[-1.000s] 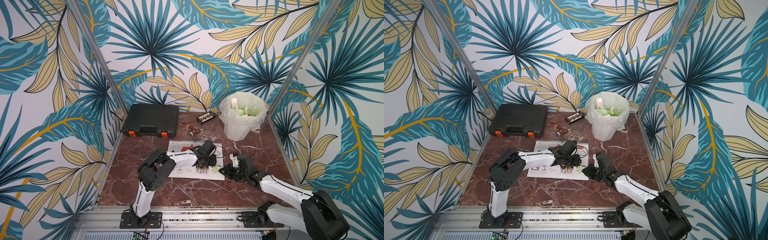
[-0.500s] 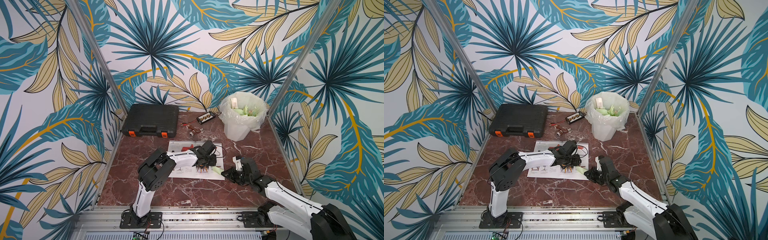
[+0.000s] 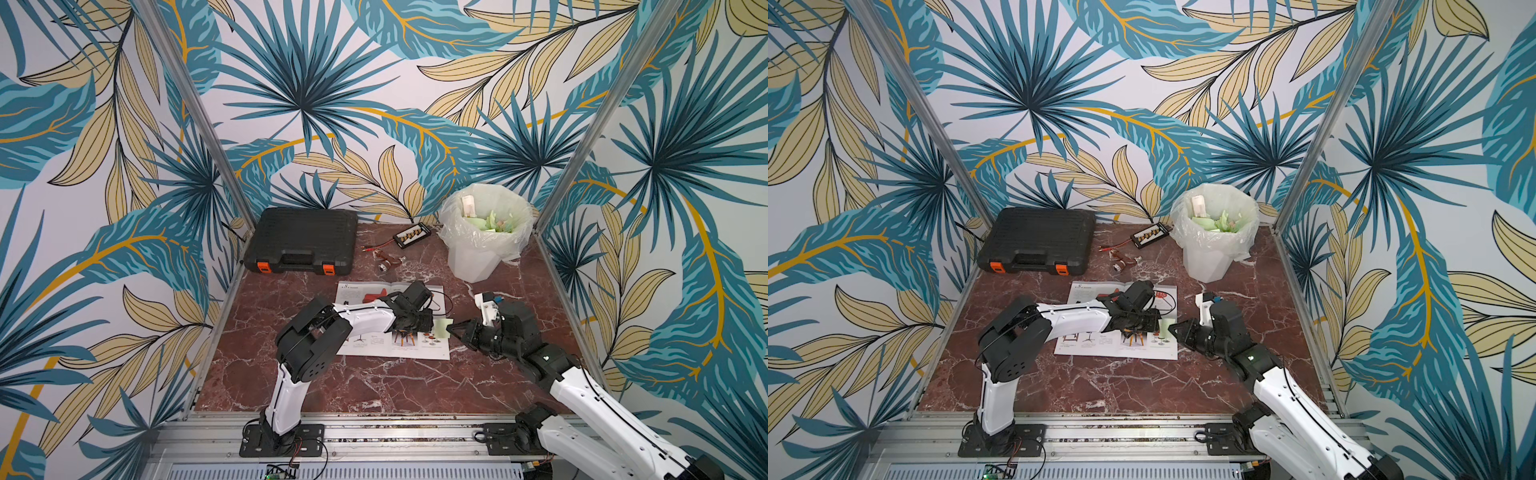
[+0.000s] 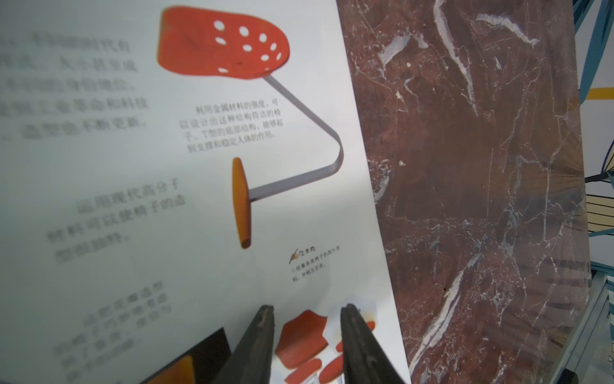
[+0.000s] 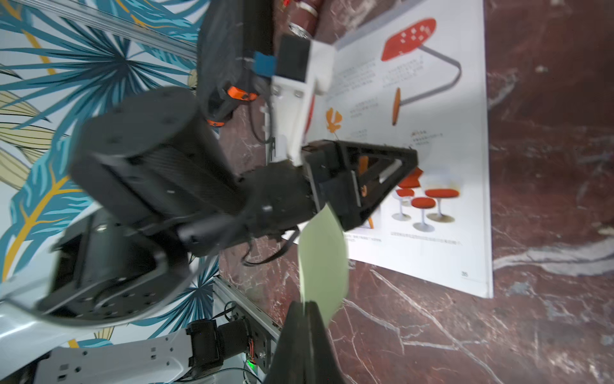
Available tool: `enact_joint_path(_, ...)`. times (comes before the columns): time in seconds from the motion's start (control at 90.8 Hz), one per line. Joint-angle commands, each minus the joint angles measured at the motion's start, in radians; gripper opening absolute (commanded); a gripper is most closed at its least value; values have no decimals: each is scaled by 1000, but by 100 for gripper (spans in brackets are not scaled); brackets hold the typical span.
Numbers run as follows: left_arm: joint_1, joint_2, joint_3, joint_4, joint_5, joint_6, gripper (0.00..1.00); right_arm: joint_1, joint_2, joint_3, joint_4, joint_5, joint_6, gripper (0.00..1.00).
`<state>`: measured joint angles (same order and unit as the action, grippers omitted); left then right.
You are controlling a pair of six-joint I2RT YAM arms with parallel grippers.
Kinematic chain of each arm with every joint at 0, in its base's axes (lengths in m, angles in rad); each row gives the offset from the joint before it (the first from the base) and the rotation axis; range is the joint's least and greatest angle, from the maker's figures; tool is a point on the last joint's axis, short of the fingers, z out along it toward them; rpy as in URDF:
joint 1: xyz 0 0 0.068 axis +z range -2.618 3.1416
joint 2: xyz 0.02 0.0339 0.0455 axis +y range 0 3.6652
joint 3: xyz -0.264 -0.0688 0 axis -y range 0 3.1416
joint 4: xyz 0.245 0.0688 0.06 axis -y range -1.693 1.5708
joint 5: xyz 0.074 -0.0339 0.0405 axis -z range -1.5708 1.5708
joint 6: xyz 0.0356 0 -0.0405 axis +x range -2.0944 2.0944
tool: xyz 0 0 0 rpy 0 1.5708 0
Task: Peel off the used sticky note
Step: Place the note in the trash bin.
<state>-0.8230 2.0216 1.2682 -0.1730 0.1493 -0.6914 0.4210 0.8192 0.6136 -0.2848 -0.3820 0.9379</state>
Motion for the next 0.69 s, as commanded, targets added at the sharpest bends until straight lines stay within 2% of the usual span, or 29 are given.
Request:
enact_joint_path(0.0, 4, 18, -15, -71, -27, 23, 40, -22, -13, 105, -118, 0, -59, 0)
enact_joint_path(0.275, 3, 4, -15, -72, -12, 33, 41, -131, 83, 440, -248, -13, -169, 0)
enact_joint_path(0.683, -9, -35, 0, -102, -5, 59, 45, -370, 476, 977, -320, 3, -269, 0)
